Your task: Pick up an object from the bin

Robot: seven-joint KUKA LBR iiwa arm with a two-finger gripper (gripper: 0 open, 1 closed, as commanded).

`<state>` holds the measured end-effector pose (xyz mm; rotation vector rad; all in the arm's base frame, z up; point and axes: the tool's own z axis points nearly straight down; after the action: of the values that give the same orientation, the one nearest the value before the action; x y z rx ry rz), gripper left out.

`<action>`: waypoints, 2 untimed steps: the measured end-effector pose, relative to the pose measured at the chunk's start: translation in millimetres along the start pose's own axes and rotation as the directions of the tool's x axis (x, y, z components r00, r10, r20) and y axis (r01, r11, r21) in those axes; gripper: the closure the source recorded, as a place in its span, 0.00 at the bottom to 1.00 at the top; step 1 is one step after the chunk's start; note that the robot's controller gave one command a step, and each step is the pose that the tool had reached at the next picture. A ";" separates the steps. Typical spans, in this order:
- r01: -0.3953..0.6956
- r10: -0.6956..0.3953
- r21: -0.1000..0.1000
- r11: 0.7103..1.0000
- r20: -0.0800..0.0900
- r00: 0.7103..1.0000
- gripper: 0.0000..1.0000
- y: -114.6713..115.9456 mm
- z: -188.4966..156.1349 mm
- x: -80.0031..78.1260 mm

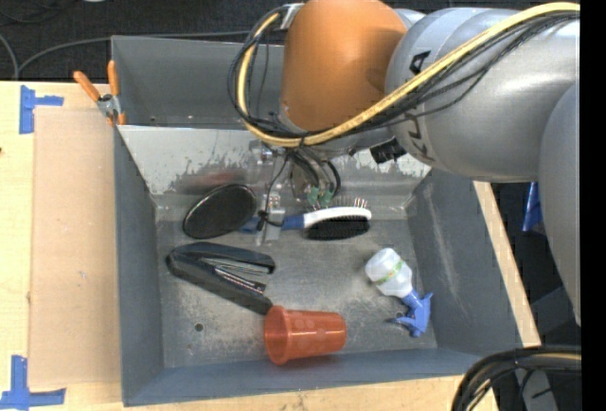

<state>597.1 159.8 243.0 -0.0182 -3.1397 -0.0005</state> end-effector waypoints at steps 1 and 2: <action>0.000 0.000 0.000 1.000 0.000 1.000 0.00 0.0 0.0 0.0; 0.046 -0.046 0.000 0.999 0.003 0.999 0.00 -0.8 3.3 2.9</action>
Offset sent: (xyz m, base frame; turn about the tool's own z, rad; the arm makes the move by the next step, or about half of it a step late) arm -0.0356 -0.0204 -0.0477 -0.3798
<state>594.2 159.0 239.7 0.0534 -3.1425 -0.0003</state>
